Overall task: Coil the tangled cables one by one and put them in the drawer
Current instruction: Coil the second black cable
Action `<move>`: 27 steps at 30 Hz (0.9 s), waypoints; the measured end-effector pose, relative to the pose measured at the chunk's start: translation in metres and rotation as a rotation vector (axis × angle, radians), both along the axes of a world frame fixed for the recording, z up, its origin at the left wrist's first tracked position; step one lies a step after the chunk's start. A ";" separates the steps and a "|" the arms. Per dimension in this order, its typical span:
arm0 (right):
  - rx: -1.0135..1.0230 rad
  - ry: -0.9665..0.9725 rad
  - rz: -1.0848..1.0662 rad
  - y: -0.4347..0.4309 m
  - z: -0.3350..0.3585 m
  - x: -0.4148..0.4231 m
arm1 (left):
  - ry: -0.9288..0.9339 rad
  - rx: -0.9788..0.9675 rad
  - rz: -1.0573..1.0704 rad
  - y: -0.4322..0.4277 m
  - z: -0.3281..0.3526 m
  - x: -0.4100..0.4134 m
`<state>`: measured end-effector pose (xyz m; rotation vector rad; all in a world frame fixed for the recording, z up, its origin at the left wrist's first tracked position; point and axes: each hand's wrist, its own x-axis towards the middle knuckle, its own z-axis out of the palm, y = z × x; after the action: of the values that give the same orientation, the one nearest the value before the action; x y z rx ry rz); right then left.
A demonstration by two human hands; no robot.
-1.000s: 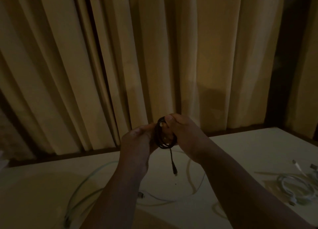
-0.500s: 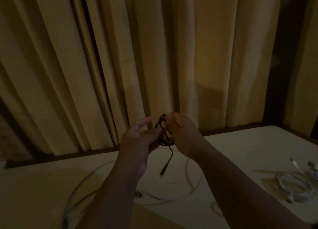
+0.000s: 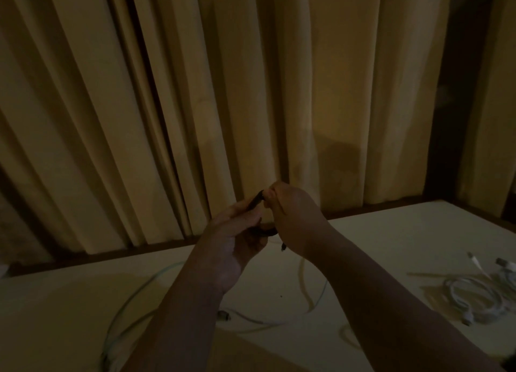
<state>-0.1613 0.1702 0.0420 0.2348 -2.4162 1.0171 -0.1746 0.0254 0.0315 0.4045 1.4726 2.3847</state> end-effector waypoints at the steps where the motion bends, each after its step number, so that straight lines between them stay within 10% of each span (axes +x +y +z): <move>1: 0.000 -0.002 0.002 0.000 0.000 0.000 | 0.049 -0.064 0.042 0.001 0.002 0.002; 12: 0.056 -0.089 -0.066 0.007 -0.002 -0.007 | 0.974 -1.057 0.421 -0.009 0.000 -0.005; 14: 0.045 -0.103 -0.042 0.007 0.000 -0.006 | 0.876 -1.011 0.450 -0.012 0.005 -0.003; 19: -0.177 -0.133 0.131 0.015 0.005 0.000 | 0.003 -0.192 0.171 -0.020 0.020 -0.004; 27: -0.176 -0.462 0.331 0.034 0.019 0.016 | 0.036 -0.180 0.198 -0.029 0.020 -0.007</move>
<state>-0.1453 0.2038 0.0613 0.3814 -2.7277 1.5714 -0.1816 -0.0032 0.0514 0.2712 1.8020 2.3745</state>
